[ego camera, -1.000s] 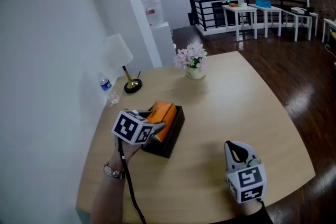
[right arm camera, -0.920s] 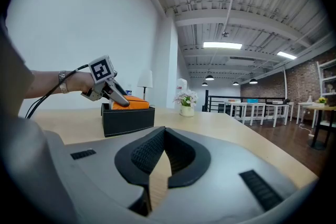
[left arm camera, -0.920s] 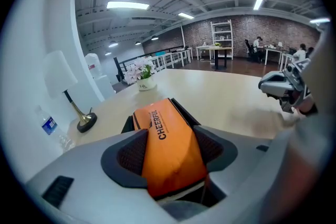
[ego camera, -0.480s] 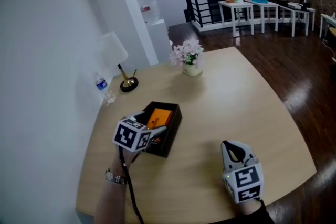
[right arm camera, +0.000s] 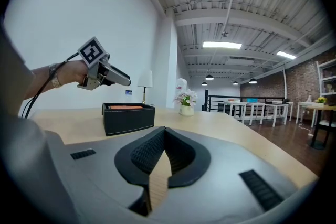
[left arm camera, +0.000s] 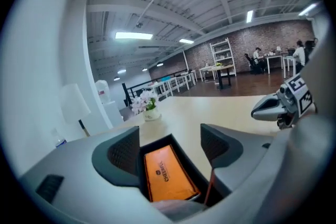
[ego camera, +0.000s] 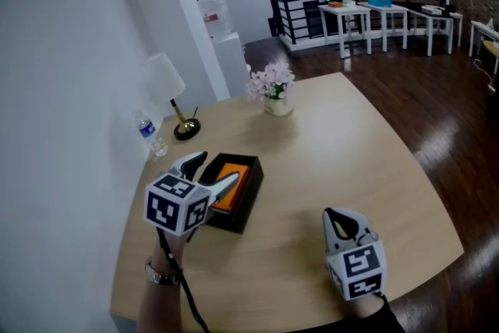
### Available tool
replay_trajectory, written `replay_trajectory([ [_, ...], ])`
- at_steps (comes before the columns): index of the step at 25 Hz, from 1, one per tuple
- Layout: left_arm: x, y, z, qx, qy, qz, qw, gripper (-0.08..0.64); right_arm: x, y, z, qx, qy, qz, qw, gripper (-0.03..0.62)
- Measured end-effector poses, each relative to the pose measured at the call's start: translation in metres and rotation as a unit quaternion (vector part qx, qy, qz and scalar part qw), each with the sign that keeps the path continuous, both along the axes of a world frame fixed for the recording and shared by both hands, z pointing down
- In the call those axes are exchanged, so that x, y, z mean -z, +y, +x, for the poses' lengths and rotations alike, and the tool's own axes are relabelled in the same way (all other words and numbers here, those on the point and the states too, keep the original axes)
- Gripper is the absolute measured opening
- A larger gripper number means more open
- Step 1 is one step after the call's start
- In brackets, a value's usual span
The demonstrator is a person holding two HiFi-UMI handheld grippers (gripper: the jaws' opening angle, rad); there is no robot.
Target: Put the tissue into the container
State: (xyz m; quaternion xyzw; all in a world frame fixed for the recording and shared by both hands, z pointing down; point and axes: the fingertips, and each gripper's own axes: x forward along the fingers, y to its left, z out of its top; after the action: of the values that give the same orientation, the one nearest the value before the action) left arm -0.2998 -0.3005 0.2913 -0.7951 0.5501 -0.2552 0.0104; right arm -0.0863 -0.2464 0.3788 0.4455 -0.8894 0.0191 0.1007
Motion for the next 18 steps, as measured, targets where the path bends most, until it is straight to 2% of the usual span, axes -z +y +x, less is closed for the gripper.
replay_trajectory([
  [2, 0.022, 0.012, 0.023, -0.015, 0.016, 0.033, 0.9992, 0.292, 0.004, 0.001, 0.008, -0.006, -0.002, 0.003, 1.000, 0.005],
  [4, 0.031, 0.021, 0.044, -0.023, 0.033, 0.055, 0.9977, 0.226, 0.008, 0.000, 0.018, -0.013, -0.002, 0.009, 1.000, 0.005],
  [6, 0.030, 0.030, 0.062, -0.021, 0.049, 0.066, 0.9964, 0.171, 0.012, 0.001, 0.029, -0.019, -0.003, 0.012, 1.000, 0.005],
  [10, 0.008, 0.046, 0.091, 0.005, 0.089, 0.074, 0.9932, 0.003, 0.017, 0.005, 0.055, -0.030, -0.003, 0.009, 1.000, 0.005],
  [13, -0.025, 0.063, 0.118, 0.012, 0.115, 0.055, 0.9918, 0.003, 0.017, 0.008, 0.074, -0.037, -0.006, 0.004, 0.999, 0.005],
  [18, -0.091, 0.092, 0.158, 0.034, 0.130, 0.010, 0.9909, 0.003, 0.000, 0.013, 0.096, -0.032, -0.011, -0.022, 0.999, 0.005],
])
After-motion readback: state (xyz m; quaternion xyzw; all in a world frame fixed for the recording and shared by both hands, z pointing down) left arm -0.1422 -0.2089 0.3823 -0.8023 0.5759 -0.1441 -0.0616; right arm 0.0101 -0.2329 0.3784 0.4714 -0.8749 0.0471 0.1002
